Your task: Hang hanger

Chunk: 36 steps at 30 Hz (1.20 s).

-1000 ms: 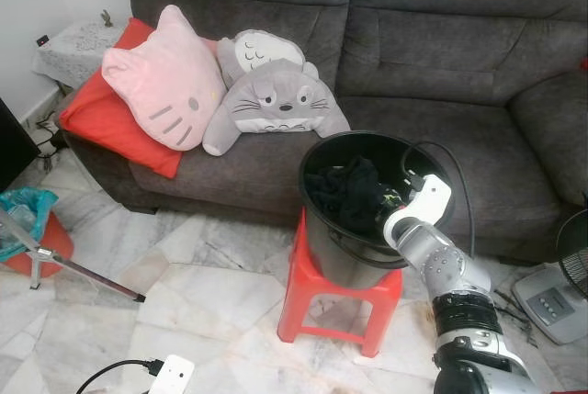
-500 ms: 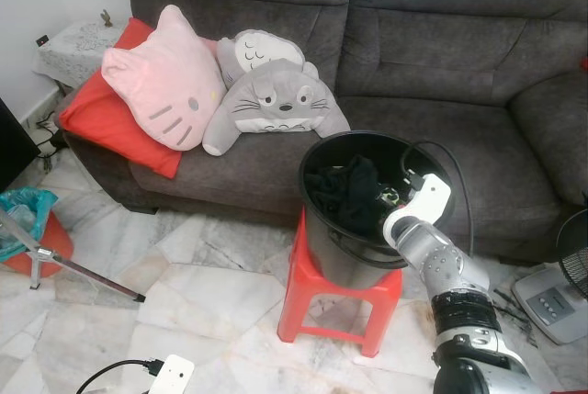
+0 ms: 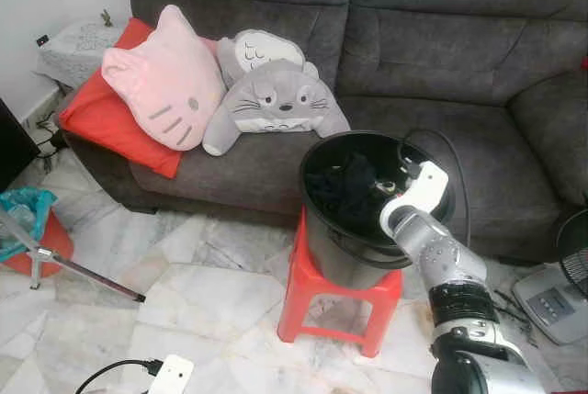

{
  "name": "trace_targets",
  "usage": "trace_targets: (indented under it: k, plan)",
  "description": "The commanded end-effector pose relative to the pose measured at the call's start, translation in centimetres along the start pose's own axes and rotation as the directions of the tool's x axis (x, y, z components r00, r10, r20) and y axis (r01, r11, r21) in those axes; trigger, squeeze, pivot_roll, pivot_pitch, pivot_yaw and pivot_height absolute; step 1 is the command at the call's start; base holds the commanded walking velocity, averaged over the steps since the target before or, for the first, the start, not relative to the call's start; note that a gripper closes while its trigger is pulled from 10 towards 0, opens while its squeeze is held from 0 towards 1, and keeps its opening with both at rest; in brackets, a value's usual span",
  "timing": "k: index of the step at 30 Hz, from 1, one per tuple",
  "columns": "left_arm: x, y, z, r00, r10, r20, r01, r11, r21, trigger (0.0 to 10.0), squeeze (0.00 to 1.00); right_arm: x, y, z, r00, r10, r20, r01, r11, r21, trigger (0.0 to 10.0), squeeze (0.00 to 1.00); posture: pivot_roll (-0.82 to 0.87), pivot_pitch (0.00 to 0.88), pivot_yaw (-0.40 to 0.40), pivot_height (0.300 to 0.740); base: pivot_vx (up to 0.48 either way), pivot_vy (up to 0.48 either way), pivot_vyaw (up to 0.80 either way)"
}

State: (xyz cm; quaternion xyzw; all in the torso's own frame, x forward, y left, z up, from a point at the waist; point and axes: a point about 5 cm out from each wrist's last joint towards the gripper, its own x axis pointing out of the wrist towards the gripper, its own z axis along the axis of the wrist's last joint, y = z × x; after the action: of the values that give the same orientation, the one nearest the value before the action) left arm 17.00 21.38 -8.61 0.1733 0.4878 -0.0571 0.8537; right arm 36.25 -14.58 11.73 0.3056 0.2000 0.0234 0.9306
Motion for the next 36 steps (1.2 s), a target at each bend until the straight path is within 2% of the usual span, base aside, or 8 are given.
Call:
trace_targets:
  k: [1, 9, 11, 15, 17, 20, 25, 36]
  plan:
    - [-0.1, 0.2, -0.3, 1.000, 0.001, -0.006, -0.001, 1.000, 0.011, 10.0, 0.00, -0.1, 2.4, 1.6, 0.993, 0.103, 0.056, -0.100, 0.994, -0.051, 0.0, 0.00, 0.07, 0.034, -0.013, 0.736, 0.000, 0.000, 0.00]
    - [0.0, 0.2, -0.2, 1.000, 0.002, -0.006, -0.002, 1.000, 0.010, 10.0, 0.00, -0.7, 5.6, 2.2, 0.956, 0.286, 0.059, -0.274, 0.948, -0.164, 0.0, 0.00, 0.08, 0.026, -0.014, 0.736, 0.000, 0.000, 0.00]
    - [0.0, 0.1, -0.2, 1.000, 0.001, -0.004, -0.001, 1.000, 0.009, 10.0, 0.00, -1.1, 6.8, 2.1, 0.933, 0.358, 0.045, -0.343, 0.918, -0.197, 0.0, 0.00, 0.07, 0.022, -0.015, 0.736, 0.000, 0.000, 0.00]
    - [0.0, 0.1, -0.1, 1.000, 0.000, -0.003, 0.000, 1.000, 0.008, 10.0, 0.00, -1.5, 7.4, 2.1, 0.915, 0.403, 0.037, -0.385, 0.895, -0.227, 0.0, 0.00, 0.07, 0.019, -0.015, 0.736, 0.000, 0.000, 0.00]
    - [0.0, 0.1, -0.1, 1.000, 0.000, -0.003, 0.000, 1.000, 0.008, 10.0, 0.00, -1.7, 7.8, 2.0, 0.901, 0.432, 0.025, -0.413, 0.876, -0.247, 0.0, 0.00, 0.07, 0.016, -0.016, 0.736, 0.000, 0.000, 0.00]
    - [0.0, 0.1, 0.0, 1.000, 0.002, -0.001, -0.002, 1.000, 0.009, 10.0, 0.00, -2.1, 8.7, 1.3, 0.870, 0.492, -0.024, -0.473, 0.821, -0.320, 0.0, 0.00, 0.07, 0.015, -0.017, 0.736, 0.000, 0.000, 0.00]
    - [0.0, 0.1, 0.0, 1.000, 0.003, 0.000, -0.003, 1.000, 0.007, 10.0, 0.00, -2.4, 9.1, 0.2, 0.847, 0.526, -0.082, -0.516, 0.773, -0.370, 0.0, 0.00, 0.08, 0.016, -0.018, 0.736, 0.000, 0.000, 0.00]
    - [0.0, 0.0, -0.1, 1.000, 0.000, -0.001, 0.000, 1.000, 0.007, 10.0, 0.00, -2.2, 6.9, -1.3, 0.889, 0.429, -0.159, -0.447, 0.741, -0.501, 0.0, 0.00, 0.07, 0.032, -0.018, 0.736, 0.000, 0.000, 0.00]
